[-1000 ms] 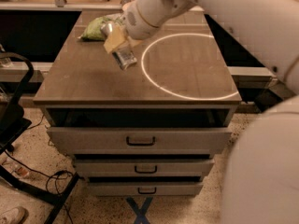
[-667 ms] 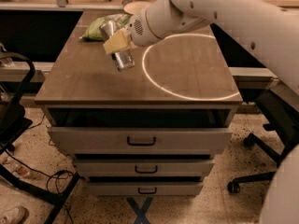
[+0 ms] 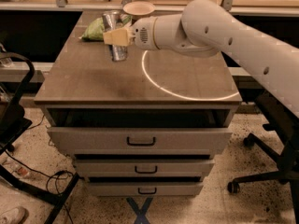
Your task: Place redbull can upright
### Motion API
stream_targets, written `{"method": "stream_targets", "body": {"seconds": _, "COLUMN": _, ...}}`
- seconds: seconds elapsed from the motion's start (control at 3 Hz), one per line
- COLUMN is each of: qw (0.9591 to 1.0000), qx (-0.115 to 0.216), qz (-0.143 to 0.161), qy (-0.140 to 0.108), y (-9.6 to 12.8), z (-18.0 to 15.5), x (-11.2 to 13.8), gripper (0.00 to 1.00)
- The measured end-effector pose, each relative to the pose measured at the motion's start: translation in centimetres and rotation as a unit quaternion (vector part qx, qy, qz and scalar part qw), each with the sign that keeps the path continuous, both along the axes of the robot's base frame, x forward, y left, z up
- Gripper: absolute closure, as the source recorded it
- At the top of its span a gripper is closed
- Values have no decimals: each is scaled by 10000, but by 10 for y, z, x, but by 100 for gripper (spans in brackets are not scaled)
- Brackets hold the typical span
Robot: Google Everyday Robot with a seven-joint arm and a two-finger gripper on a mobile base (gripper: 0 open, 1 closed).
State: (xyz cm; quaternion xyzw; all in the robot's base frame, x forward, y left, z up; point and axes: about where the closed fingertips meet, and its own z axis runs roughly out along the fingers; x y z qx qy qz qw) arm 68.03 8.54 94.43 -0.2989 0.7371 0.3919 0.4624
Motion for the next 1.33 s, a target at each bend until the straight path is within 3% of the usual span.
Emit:
{"method": "stream_targets", "body": {"seconds": 0.33, "qw": 9973, "qx": 321, "qz": 61, "qy": -661, "y": 10, "z": 5, "x": 6, "gripper": 100}}
{"method": "stream_targets", "body": {"seconds": 0.67, "qw": 9899, "qx": 334, "qz": 256, "qy": -1351, "y": 23, "z": 7, "x": 6, "gripper": 100}}
{"method": "stream_targets", "body": {"seconds": 1.0, "qw": 9807, "qx": 264, "qz": 474, "qy": -1877, "y": 39, "z": 6, "x": 5, "gripper": 100}}
{"method": "stream_targets", "body": {"seconds": 1.33, "qw": 9781, "qx": 225, "qz": 618, "qy": -1976, "y": 56, "z": 4, "x": 7, "gripper": 100}}
